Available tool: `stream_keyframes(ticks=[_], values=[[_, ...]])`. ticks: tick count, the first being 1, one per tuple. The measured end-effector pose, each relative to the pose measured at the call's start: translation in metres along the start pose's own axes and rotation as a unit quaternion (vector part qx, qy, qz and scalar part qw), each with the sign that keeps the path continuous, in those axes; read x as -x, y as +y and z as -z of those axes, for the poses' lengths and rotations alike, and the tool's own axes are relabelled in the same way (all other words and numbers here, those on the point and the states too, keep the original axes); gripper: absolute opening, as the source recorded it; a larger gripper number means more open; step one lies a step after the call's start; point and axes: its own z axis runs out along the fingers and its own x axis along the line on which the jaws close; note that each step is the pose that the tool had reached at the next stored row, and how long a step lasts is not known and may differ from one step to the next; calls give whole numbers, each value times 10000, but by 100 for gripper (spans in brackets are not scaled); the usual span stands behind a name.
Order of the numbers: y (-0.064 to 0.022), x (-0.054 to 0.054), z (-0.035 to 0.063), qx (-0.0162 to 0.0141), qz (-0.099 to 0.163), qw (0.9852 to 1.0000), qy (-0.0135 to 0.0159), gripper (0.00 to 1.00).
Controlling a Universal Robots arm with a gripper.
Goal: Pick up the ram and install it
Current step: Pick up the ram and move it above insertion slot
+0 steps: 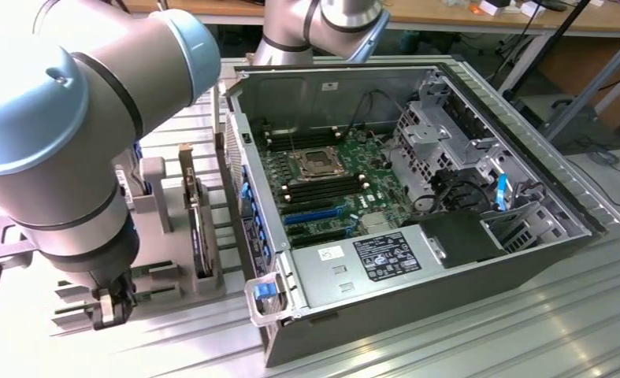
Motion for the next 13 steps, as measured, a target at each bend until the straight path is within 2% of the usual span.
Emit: stream_keyframes(ticks=[5, 9, 10, 11, 13], values=[[-2, -1, -66, -5, 0, 10000, -6, 24], [-3, 3, -72, -5, 0, 10000, -7, 24], [-3, 3, -72, -5, 1, 10000, -7, 22], [-2, 3, -72, -5, 0, 10000, -7, 16], [-2, 3, -72, -5, 0, 10000, -7, 14]])
